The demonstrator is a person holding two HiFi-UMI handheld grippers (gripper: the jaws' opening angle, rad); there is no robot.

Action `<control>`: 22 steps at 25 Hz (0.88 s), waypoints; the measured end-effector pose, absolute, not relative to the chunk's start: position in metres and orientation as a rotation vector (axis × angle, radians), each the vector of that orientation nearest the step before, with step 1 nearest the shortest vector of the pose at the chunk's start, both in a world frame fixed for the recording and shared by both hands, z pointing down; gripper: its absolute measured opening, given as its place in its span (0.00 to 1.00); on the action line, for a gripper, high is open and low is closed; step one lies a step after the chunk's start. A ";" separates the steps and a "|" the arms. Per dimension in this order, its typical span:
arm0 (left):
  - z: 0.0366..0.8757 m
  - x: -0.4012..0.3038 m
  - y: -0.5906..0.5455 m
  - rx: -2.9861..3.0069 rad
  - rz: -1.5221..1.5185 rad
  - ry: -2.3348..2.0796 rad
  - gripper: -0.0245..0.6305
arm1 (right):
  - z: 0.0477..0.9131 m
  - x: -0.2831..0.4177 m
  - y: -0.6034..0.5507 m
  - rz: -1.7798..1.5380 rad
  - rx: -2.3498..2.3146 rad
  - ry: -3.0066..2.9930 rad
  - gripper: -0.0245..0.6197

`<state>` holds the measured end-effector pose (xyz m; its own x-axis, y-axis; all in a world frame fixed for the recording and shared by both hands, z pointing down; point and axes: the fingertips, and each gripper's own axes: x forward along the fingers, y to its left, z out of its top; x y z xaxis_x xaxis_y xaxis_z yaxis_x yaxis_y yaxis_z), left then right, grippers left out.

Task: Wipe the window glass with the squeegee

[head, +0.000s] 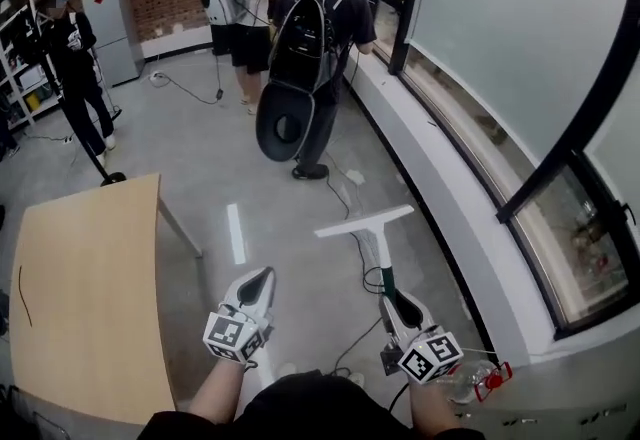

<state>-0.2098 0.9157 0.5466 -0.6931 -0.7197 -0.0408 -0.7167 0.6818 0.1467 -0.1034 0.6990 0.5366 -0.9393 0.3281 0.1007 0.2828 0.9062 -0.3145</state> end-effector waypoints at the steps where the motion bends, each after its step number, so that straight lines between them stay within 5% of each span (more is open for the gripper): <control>1: 0.547 -0.212 0.909 1.257 -0.236 -2.845 0.04 | 0.536 -0.098 0.694 0.453 -0.430 -2.928 0.19; 22: 0.557 -0.177 0.716 1.738 -0.244 -2.488 0.04 | 0.545 0.011 0.553 0.560 0.172 -2.984 0.19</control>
<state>-0.1773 0.7155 0.5566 -0.3453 -0.9384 -0.0122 -0.9230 0.3372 0.1856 0.0106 0.5525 0.5448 -0.9885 -0.0921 0.1198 -0.1292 0.9260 -0.3548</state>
